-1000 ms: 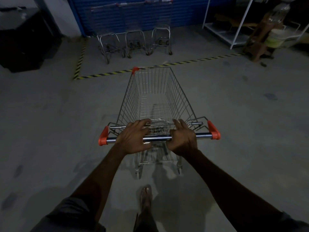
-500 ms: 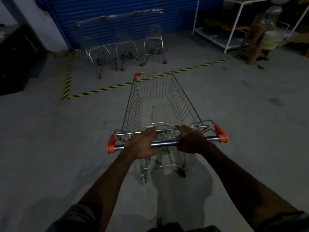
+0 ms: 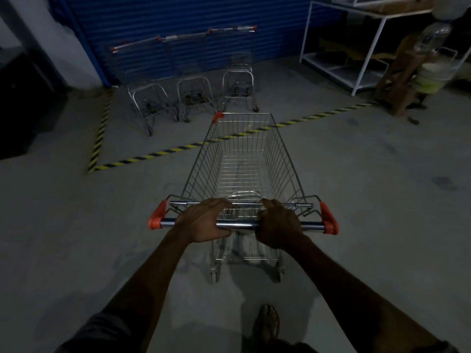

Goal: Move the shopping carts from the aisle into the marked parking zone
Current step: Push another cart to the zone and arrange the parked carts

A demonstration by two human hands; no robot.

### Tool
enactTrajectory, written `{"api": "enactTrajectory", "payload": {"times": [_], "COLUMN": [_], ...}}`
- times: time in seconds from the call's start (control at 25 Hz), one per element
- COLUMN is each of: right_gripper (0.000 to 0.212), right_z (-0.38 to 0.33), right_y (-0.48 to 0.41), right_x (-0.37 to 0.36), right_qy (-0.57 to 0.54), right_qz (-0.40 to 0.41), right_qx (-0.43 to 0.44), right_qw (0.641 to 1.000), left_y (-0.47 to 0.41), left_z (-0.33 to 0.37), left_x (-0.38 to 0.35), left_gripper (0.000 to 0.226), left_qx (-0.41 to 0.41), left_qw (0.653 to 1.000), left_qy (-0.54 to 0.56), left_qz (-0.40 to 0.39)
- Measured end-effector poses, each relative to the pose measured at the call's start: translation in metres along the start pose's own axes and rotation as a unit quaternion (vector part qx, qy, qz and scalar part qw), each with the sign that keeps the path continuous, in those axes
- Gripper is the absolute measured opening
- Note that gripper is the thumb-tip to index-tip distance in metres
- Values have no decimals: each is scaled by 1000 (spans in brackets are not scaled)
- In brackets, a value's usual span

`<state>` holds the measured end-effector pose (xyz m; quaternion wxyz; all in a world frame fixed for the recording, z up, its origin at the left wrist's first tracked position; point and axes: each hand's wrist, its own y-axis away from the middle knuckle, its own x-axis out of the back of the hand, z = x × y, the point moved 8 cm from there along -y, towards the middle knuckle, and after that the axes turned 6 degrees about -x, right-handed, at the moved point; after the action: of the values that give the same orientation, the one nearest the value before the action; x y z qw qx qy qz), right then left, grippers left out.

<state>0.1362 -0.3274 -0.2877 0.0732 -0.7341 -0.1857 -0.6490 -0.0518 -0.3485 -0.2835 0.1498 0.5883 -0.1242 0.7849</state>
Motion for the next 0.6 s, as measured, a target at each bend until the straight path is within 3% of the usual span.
{"api": "enactTrajectory", "payload": {"times": [0.2,0.44,0.6], "right_gripper": [46,73,70], "right_z": [12,38,50], "right_y": [-101,-214,-297], "right_x": [17,40,48], "right_qy": [6,-21,-12], "right_qz": [-23,-21,-19], "right_qx": [-5,-14,-24], "right_qw": [1000,999,999], "left_y": [-85,-189,-261], "left_z": [-56,-119,-167], "left_x": [18,28,40], "left_gripper": [90,91,88], "left_qx": [-14,-22,-36], "left_qw": [1000,1000,999], "left_qy": [-17,-19,-15], "left_qz": [1,0,6]}}
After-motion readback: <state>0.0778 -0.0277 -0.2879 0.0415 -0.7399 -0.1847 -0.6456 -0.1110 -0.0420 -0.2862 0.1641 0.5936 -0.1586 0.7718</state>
